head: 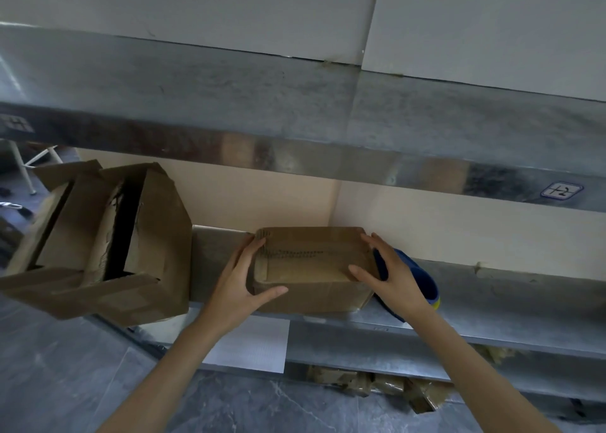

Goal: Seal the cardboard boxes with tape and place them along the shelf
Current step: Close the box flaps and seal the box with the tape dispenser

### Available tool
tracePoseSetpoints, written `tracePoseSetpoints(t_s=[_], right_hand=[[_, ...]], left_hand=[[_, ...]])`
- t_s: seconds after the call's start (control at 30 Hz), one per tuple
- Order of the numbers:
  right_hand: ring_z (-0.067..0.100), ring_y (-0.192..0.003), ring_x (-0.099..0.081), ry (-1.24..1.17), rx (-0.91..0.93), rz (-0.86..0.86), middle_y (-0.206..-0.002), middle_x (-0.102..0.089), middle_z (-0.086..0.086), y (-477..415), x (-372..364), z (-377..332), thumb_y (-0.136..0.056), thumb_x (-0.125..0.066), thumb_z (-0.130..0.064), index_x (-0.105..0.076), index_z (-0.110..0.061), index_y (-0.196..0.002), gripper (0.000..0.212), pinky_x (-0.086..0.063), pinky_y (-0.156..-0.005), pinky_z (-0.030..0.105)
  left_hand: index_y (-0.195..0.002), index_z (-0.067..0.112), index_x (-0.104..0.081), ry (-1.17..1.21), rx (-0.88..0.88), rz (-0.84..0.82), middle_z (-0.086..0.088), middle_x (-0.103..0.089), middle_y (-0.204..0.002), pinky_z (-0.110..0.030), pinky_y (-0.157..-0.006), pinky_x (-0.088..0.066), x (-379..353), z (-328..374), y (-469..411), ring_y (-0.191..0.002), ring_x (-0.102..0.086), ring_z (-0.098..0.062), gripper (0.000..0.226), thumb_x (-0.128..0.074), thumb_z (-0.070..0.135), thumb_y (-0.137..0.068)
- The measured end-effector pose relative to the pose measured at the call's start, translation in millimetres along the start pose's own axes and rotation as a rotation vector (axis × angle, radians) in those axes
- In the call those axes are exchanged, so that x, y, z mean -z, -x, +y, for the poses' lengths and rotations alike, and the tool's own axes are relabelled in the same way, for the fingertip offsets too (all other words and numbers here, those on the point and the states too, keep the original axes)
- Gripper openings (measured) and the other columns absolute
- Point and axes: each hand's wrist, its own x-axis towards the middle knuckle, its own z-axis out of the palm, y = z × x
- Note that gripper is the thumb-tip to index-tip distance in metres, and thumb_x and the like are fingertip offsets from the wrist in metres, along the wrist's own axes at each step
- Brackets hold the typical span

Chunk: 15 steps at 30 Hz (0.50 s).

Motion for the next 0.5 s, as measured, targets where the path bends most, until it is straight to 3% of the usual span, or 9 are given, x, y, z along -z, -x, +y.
tracePoseSetpoints(t_s=[0.17, 0.37, 0.5], right_hand=[[-0.001, -0.133, -0.038, 0.115, 0.057, 0.013, -0.143, -0.04, -0.024, 12.8, -4.5, 9.0, -0.069, -0.065, -0.074, -0.036, -0.042, -0.144, 0.086, -0.036, -0.109, 0.022], [0.011, -0.133, -0.044, 0.16, 0.084, 0.031, -0.147, -0.046, -0.008, 16.8, -16.0, -5.9, -0.061, -0.065, -0.075, -0.037, -0.04, -0.143, 0.093, -0.043, -0.108, 0.034], [0.012, -0.128, -0.048, 0.158, 0.154, 0.108, -0.142, -0.049, -0.006, 12.8, -14.3, -26.6, -0.066, -0.075, -0.06, -0.041, -0.034, -0.143, 0.087, -0.046, -0.105, 0.034]], left_hand=[[-0.148, 0.049, -0.019, -0.041, 0.044, 0.027, 0.014, -0.032, -0.154, -0.028, -0.104, -0.031, -7.7, -5.7, 5.0, -0.128, -0.027, 0.002, 0.099, -0.074, 0.067, -0.067], [-0.148, 0.039, -0.031, -0.04, 0.027, 0.079, 0.011, -0.046, -0.143, -0.02, -0.1, -0.033, -1.7, 1.9, 3.9, -0.126, -0.04, -0.005, 0.092, -0.078, 0.055, -0.071], [-0.149, 0.035, -0.033, -0.036, 0.002, 0.145, 0.008, -0.048, -0.145, -0.031, -0.109, -0.033, 15.7, 16.9, 1.5, -0.133, -0.041, -0.011, 0.094, -0.076, 0.058, -0.069]])
